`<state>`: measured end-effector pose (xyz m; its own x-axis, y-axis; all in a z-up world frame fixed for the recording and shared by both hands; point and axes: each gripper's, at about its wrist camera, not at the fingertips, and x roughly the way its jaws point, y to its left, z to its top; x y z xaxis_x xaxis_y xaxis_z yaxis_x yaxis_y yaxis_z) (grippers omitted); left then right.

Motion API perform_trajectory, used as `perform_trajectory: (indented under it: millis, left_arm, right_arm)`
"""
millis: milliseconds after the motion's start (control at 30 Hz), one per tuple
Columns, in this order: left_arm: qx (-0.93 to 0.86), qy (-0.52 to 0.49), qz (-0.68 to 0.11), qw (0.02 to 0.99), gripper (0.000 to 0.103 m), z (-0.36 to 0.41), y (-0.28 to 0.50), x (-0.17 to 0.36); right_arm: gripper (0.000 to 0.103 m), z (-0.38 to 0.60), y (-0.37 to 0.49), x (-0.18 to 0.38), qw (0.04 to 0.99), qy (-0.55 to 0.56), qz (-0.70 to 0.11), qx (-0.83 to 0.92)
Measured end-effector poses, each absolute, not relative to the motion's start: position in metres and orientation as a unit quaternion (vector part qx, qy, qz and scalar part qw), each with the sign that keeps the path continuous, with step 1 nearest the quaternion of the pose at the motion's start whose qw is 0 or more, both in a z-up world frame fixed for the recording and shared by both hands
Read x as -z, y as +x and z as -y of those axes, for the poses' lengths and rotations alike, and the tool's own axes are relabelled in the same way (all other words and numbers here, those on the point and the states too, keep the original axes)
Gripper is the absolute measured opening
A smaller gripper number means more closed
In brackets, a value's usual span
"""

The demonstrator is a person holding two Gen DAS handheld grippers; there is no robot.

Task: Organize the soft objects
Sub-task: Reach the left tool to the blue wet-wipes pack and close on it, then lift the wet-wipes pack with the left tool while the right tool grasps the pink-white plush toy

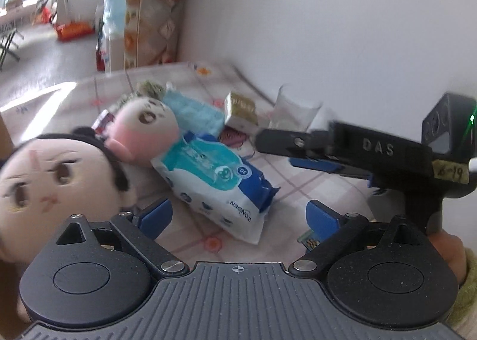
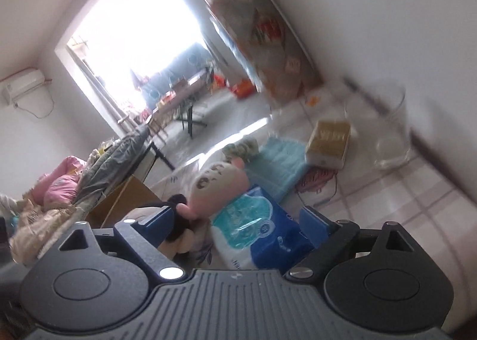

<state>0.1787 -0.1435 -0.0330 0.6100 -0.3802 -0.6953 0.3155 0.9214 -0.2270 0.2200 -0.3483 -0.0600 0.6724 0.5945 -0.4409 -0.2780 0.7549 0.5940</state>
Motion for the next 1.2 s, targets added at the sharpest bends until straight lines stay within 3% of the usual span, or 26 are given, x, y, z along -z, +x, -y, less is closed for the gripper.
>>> perform_trajectory:
  millis: [433, 1200]
  left_arm:
    - [0.151, -0.037, -0.480, 0.863, 0.097, 0.177, 0.227, 0.075]
    - [0.224, -0.026, -0.493, 0.840, 0.098, 0.166, 0.146, 0.054]
  right_arm:
    - [0.095, 0.348, 0.288, 0.113, 0.801, 0.307, -0.416, -0.300]
    - [0.103, 0.365, 0.178, 0.105, 0.744, 0.378, -0.428, -0.348]
